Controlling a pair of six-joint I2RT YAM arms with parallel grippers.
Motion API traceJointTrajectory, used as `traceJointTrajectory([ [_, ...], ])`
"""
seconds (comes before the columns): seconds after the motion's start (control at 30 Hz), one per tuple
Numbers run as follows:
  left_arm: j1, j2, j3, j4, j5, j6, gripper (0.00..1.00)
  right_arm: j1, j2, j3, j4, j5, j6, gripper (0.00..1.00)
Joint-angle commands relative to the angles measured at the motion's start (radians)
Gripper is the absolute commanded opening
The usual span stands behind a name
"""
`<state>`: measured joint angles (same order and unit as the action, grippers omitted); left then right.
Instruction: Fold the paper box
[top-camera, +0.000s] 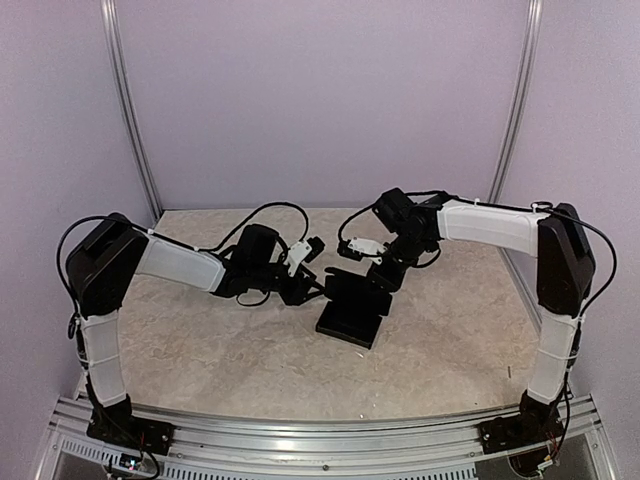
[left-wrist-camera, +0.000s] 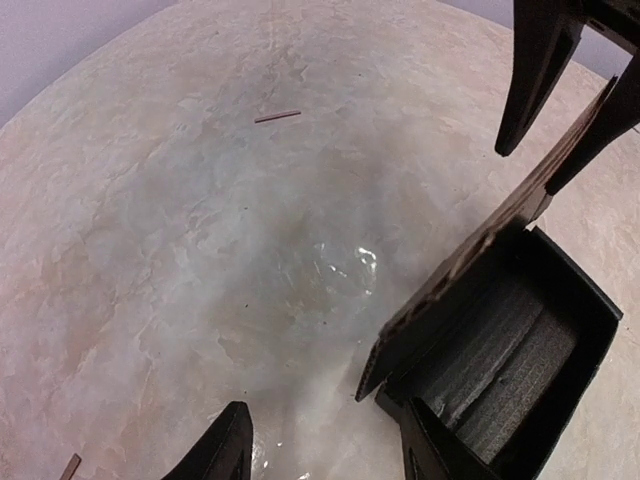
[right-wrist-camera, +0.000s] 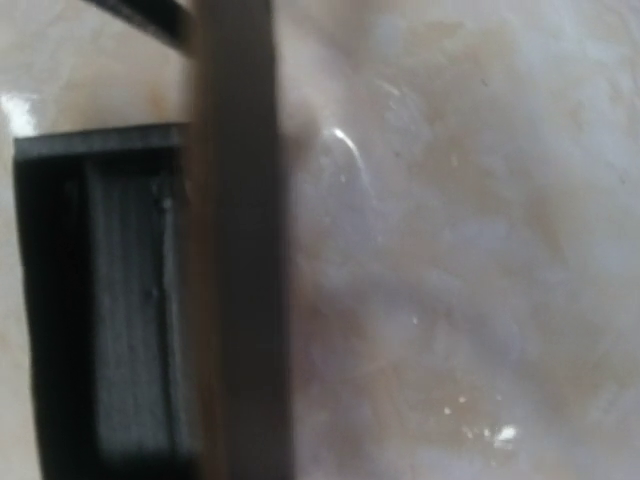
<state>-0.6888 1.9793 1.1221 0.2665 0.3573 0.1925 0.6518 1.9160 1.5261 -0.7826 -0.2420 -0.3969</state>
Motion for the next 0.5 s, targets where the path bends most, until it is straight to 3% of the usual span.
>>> traceJointTrajectory([
  [0.0, -0.002, 0.045, 0.055, 0.054, 0.131, 0.044, 0.47, -0.003, 0.054, 0.054, -0.047, -0.041, 0.005, 0.15],
  [0.17, -0.003, 0.051, 0.052, 0.064, 0.152, 0.032, 0.33, -0.024, 0.073, 0.077, -0.055, -0.098, 0.024, 0.04],
  [0.47, -0.020, 0.029, 0.044, 0.064, 0.134, 0.007, 0.15, -0.030, 0.091, 0.083, -0.048, -0.141, 0.048, 0.01],
])
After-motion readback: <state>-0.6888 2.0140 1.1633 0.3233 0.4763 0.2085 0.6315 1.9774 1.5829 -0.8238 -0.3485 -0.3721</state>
